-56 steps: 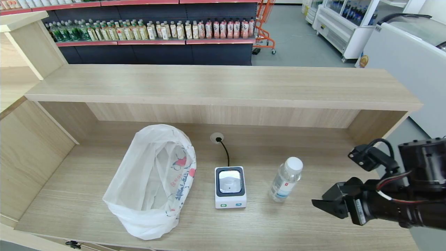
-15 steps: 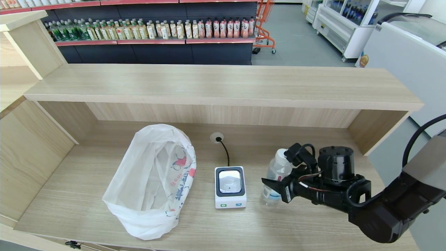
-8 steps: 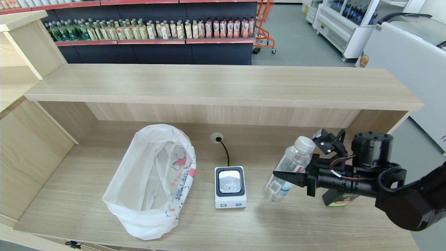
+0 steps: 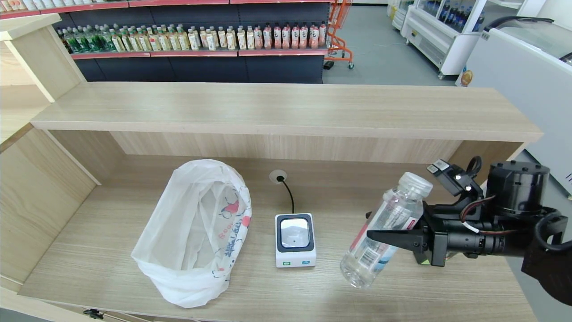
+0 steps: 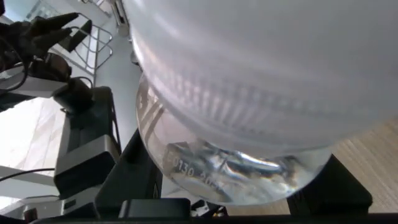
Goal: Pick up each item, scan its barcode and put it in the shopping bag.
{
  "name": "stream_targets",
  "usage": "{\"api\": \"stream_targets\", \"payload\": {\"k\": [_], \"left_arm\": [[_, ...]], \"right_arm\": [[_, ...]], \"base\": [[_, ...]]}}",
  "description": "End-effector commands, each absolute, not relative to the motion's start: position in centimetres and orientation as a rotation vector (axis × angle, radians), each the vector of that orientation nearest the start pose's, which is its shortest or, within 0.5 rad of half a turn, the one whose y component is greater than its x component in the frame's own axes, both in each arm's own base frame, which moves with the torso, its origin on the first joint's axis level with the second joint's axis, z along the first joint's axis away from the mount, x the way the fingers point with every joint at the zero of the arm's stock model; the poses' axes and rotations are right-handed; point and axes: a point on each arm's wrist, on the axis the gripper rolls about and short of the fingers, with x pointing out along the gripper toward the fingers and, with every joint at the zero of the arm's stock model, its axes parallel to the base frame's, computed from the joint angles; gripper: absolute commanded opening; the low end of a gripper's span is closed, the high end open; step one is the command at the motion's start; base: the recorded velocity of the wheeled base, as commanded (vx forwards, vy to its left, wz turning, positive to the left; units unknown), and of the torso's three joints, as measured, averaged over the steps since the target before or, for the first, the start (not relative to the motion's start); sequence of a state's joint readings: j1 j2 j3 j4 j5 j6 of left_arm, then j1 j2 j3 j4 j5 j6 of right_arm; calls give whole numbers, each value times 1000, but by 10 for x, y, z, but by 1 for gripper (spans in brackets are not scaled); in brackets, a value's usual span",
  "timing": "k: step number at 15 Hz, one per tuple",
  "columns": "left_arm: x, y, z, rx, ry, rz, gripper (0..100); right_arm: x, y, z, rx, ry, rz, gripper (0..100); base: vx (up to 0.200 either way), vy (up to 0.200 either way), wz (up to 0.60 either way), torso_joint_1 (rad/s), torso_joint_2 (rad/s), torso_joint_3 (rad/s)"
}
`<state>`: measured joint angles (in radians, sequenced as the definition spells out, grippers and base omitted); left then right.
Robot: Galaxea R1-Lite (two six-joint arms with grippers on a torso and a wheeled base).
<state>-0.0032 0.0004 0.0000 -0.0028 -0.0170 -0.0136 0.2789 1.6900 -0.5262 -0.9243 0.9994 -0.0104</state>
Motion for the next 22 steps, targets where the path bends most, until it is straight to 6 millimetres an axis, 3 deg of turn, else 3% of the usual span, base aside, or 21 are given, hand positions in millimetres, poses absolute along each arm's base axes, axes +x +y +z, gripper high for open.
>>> {"api": "stream_targets", "payload": {"k": [1,10,16,22], "left_arm": [[-23,0,76,-14,-1,-20,100],[-23,0,76,-14,-1,-20,100],[-23,0,76,-14,-1,-20,100],[-23,0,76,-14,-1,-20,100]], "right_arm": [[240,92,158,75,198,1299,0],[209,112,166,110,264,1431,0],[204,129,157,111,311,1494,0],[204,130,155,119,338,1498,0]], "base": [[0,0,0,0,0,0],[0,0,0,0,0,0],[0,0,0,0,0,0],[0,0,0,0,0,0]]}}
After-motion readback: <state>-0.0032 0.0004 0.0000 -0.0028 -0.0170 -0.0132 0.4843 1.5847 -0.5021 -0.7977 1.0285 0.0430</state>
